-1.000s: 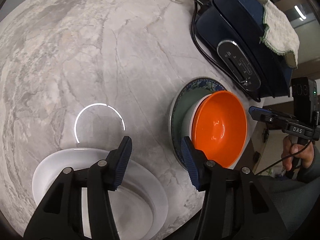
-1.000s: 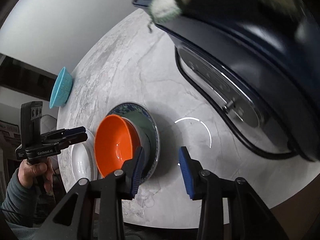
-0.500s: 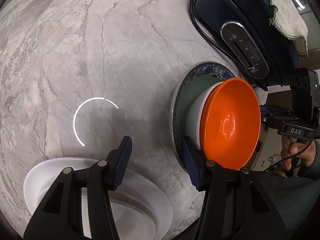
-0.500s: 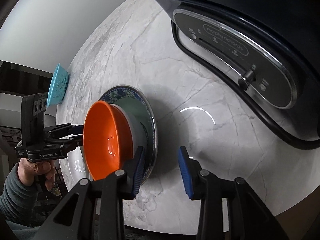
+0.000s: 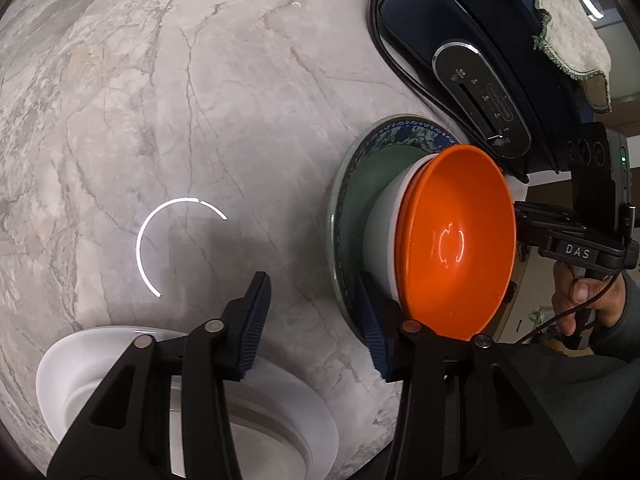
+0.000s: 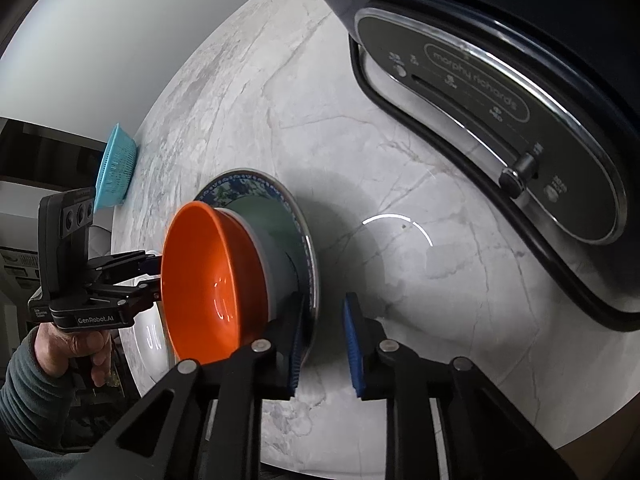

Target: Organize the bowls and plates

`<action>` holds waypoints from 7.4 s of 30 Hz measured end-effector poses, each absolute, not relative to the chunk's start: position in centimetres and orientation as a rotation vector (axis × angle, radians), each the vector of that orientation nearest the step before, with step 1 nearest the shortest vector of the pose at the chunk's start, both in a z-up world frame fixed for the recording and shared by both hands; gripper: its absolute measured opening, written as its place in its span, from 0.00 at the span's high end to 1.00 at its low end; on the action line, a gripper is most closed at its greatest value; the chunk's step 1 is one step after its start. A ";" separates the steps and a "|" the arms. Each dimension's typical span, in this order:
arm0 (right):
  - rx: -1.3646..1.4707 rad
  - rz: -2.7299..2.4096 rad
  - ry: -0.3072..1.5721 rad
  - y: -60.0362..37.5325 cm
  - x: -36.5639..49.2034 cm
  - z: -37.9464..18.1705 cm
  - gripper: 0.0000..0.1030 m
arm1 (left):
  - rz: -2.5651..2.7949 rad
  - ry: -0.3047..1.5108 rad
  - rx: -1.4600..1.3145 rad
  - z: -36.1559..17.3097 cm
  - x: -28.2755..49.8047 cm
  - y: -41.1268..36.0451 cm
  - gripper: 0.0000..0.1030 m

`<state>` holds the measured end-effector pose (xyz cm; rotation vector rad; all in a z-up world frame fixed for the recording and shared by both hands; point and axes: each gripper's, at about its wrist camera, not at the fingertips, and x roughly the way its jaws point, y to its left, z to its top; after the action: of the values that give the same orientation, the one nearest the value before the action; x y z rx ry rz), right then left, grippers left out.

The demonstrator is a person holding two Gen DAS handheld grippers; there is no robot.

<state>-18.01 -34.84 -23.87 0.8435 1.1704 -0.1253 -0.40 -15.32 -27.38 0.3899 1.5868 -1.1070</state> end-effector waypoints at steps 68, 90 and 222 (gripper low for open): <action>0.561 0.388 1.367 -17.0 -4.0 -19.4 0.91 | -0.534 1.521 -0.133 -20.0 -2.8 12.9 0.93; 0.531 0.339 1.420 -16.2 -3.5 -22.9 0.91 | -0.538 1.571 -0.117 -24.1 -2.0 12.3 0.92; 0.191 0.039 0.996 -15.0 -17.1 -4.8 0.04 | 0.048 1.052 -0.002 -1.8 -18.6 9.4 0.09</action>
<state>-17.13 -15.01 -4.75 0.1907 0.9956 0.0395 -18.64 9.44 -1.81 -0.0015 1.0524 0.0478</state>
